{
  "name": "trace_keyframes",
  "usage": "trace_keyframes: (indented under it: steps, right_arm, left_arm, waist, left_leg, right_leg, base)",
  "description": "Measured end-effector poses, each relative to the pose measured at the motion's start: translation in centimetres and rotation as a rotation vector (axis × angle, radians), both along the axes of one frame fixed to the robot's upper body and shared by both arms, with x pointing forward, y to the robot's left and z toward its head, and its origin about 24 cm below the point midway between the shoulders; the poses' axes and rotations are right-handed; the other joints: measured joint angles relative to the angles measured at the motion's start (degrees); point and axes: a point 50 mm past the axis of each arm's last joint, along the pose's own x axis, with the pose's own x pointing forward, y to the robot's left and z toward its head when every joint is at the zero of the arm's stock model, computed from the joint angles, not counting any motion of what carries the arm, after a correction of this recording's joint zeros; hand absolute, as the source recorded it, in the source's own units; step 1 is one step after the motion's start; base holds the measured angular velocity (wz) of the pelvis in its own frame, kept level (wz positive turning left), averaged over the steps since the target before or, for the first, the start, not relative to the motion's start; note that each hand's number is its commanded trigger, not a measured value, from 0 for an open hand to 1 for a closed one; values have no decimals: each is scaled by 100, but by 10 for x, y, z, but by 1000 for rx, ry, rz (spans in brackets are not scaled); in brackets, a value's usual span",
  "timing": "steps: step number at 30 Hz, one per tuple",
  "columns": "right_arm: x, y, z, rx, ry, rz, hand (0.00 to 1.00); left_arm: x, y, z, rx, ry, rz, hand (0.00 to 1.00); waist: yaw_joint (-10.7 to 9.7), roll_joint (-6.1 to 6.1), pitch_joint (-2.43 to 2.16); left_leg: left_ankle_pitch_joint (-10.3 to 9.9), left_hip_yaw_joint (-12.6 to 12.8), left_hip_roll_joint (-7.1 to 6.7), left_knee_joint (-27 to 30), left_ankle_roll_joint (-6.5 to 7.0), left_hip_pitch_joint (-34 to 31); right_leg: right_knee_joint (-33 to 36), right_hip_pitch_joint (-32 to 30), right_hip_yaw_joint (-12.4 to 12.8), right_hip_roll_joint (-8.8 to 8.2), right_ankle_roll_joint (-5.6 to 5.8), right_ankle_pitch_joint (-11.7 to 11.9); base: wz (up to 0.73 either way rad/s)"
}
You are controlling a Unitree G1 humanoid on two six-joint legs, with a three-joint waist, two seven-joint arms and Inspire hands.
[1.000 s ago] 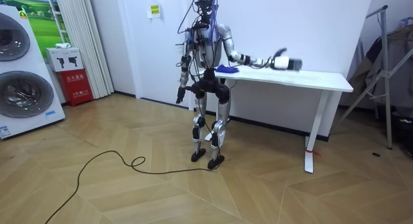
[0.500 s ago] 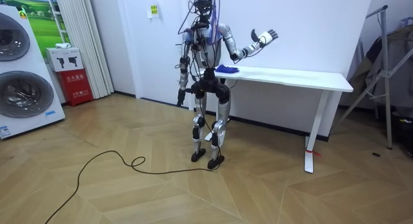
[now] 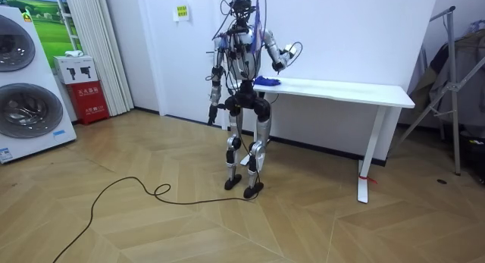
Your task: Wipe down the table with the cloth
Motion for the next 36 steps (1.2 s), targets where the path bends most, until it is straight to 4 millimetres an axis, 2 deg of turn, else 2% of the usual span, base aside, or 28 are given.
trace_keyframes:
  steps: [2,6,8,10,14,16,21,23,26,27,28,29,30,31,32,33,34,35,36]
  right_arm:
    - [0,9,-4,-35,27,37,0]
    - [1,29,-20,-80,123,132,0]
    - [0,34,-31,-93,193,163,0]
    - [-1,38,-38,-104,235,189,0]
    - [0,33,-52,-125,306,176,0]
    - [0,31,-61,-146,345,170,0]
    - [-2,24,-75,-254,395,139,0]
    - [-2,24,-76,-285,391,138,0]
    - [-6,23,-80,-350,384,140,0]
    - [-6,23,-81,-374,373,147,0]
    - [-7,25,-81,-391,356,157,0]
    - [-6,27,-80,-402,341,171,0]
    - [-8,30,-81,-435,318,190,0]
    - [-14,30,-89,-444,339,191,0]
    - [-17,29,-94,-443,360,183,0]
    - [-19,25,-100,-447,389,166,0]
    - [-19,22,-102,-461,399,150,0]
    - [-20,23,-103,-465,403,149,0]
    - [-21,25,-104,-477,392,155,0]
  left_arm:
    - [4,-1,0,-4,-8,-11,0]
    - [10,-4,-1,-11,-10,-57,0]
    - [16,-5,0,-12,-24,-63,0]
    - [19,-6,0,-10,-32,-79,0]
    - [27,-8,0,-13,-51,-88,0]
    - [27,-8,0,-20,-60,-73,0]
    - [26,-8,1,-18,-71,-75,0]
    - [29,-7,2,-15,-84,-79,0]
    - [37,-5,5,-8,-115,-91,0]
    - [38,-6,5,-8,-127,-96,0]
    - [40,-3,6,1,-139,-102,0]
    - [40,-1,7,7,-143,-103,0]
    - [37,2,7,16,-130,-110,0]
    - [32,4,6,19,-109,-112,0]
    - [32,3,6,16,-108,-113,0]
    - [36,1,6,9,-120,-125,0]
    - [40,0,7,7,-136,-145,0]
    - [40,0,7,7,-135,-150,0]
    - [37,-3,5,3,-123,-154,0]
  waist:
    - [71,-15,22]
    - [81,-51,20]
    - [89,-86,4]
    - [161,-84,7]
    - [215,-89,19]
    - [211,-67,39]
    - [226,-65,41]
    - [222,-31,62]
    - [232,2,73]
    - [237,74,93]
    - [307,87,81]
    - [348,56,74]
    - [324,40,18]
    - [155,20,23]
    - [108,5,25]
    - [40,-34,31]
    - [63,-98,31]
    - [94,-149,12]
    - [138,-140,0]
  left_leg:
    - [0,-17,-1,-4,0,-24]
    - [0,-82,-15,-8,0,-2]
    - [0,-146,-17,-10,0,-4]
    - [0,-150,-16,-23,0,0]
    - [0,-207,-17,-65,0,-2]
    - [0,-274,-22,-65,0,5]
    - [0,-311,-31,-71,-1,-23]
    - [1,-450,-23,-69,0,7]
    - [15,-892,33,-71,-22,114]
    - [19,-1203,112,-83,-24,179]
    - [20,-1588,204,-103,-29,186]
    - [15,-1629,237,-95,-37,153]
    - [-71,-1643,339,-44,-259,91]
    - [-119,-1261,418,-29,-601,88]
    - [-101,-940,459,-78,-649,87]
    - [-39,-492,496,-220,-663,-74]
    - [264,-102,490,-300,-398,-411]
    - [395,72,481,-248,-353,-465]
    - [467,77,452,-273,-326,-339]
  right_leg:
    - [-4,3,-12,2,0,0]
    - [-94,50,-36,2,11,15]
    - [-89,65,-44,3,11,15]
    - [-91,70,-45,5,11,15]
    - [-98,97,-39,12,11,15]
    - [-106,107,-66,14,12,15]
    - [-171,99,-142,14,12,15]
    - [-131,61,-153,29,12,15]
    - [168,12,-306,61,13,14]
    - [467,-154,-307,124,37,-20]
    - [254,-372,-151,251,30,-63]
    - [-124,-515,-72,284,-43,51]
    - [-378,-608,-160,304,-209,641]
    - [-339,-491,-171,325,-239,695]
    - [-340,-417,-131,311,-239,694]
    - [-351,-330,85,265,-234,692]
    - [-353,-324,296,197,-194,668]
    - [-347,-321,333,150,-144,637]
    - [-293,-305,261,128,-48,612]
  base:
    - [2]
    - [7]
    - [14]
    - [2]
    - [11]
    - [10]
    - [2]
    - [3]
    - [1]
    - [-33]
    - [-56]
    - [-64]
    - [-22]
    - [10]
    - [51]
    - [46]
    - [37]
    - [17]
    - [6]
